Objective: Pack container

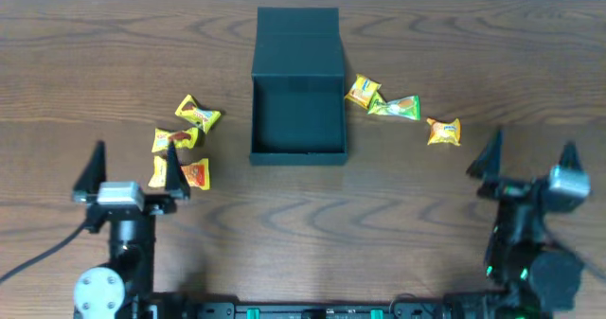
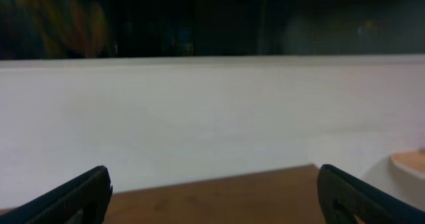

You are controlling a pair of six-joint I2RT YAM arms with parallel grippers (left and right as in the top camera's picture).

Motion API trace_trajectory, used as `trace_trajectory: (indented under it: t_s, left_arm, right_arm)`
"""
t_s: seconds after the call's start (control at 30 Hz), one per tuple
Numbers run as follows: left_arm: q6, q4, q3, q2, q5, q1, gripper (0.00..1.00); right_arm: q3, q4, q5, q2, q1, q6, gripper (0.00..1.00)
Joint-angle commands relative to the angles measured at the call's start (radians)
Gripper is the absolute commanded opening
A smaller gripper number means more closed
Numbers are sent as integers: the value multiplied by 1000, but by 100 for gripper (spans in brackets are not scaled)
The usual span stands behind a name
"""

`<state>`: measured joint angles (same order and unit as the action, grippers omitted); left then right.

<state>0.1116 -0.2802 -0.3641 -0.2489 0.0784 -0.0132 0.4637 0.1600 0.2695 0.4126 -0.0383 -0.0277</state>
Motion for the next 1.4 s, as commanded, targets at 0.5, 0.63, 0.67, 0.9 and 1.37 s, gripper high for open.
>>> trace_trajectory:
  t_s: [0.5, 0.63, 0.67, 0.9, 1.37]
  left_arm:
    - [-212, 94, -273, -598, 496, -4, 96]
    - [-389, 139, -273, -605, 483, -4, 95]
    - [-389, 106, -273, -607, 515, -4, 95]
    - [-389, 82, -273, -608, 679, -4, 95]
    - [-587, 887, -327, -610, 303, -7, 96]
  right_arm:
    - [655, -589, -335, 802, 11, 192, 99]
    - [655, -639, -397, 801, 11, 211, 99]
    - [655, -639, -422, 801, 11, 211, 99]
    - [655, -624, -459, 801, 11, 317, 99]
    - [655, -621, -539, 801, 11, 506, 99]
